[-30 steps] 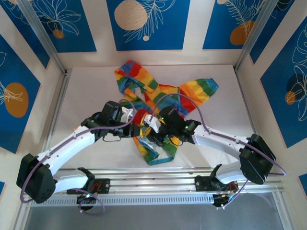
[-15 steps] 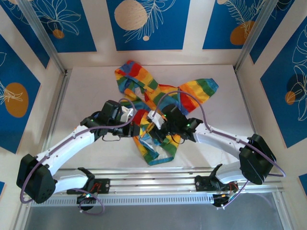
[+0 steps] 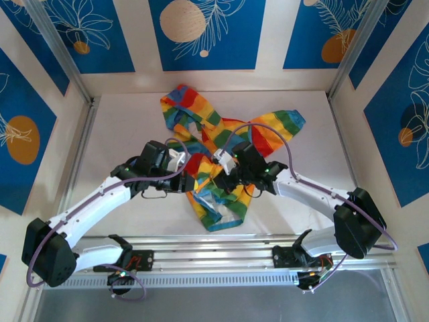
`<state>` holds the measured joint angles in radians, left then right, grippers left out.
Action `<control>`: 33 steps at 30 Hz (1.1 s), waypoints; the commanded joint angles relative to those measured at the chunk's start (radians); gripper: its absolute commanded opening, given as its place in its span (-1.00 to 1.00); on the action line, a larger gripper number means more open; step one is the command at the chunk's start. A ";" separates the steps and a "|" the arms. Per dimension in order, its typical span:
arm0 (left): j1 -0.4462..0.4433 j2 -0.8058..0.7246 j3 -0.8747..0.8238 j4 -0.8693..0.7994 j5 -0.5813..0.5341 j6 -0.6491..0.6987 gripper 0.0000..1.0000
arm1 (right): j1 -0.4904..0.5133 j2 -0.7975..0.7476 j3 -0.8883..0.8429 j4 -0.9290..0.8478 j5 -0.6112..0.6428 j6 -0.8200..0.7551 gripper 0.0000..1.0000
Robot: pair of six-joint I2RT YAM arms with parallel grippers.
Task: Zip up the jacket
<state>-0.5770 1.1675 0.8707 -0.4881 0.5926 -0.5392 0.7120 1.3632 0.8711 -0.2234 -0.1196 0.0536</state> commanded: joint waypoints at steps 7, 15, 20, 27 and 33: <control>0.016 -0.032 0.018 -0.073 0.007 0.045 -1.00 | -0.085 0.025 0.053 -0.073 0.054 0.038 -1.00; 0.017 -0.048 -0.004 -0.077 0.004 0.041 -1.00 | -0.133 0.059 0.090 -0.091 0.030 0.030 -1.00; 0.016 -0.062 -0.019 -0.076 -0.001 0.035 -1.00 | -0.157 0.085 0.112 -0.098 0.029 0.027 -1.00; 0.017 -0.074 -0.031 -0.084 -0.009 0.034 -1.00 | -0.186 0.127 0.154 -0.108 0.034 0.024 -1.00; 0.018 -0.069 -0.044 -0.080 -0.007 0.026 -1.00 | -0.214 0.159 0.200 -0.114 0.030 0.019 -1.00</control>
<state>-0.5713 1.1198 0.8440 -0.5053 0.5667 -0.5163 0.5339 1.5021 1.0248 -0.3328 -0.1383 0.0731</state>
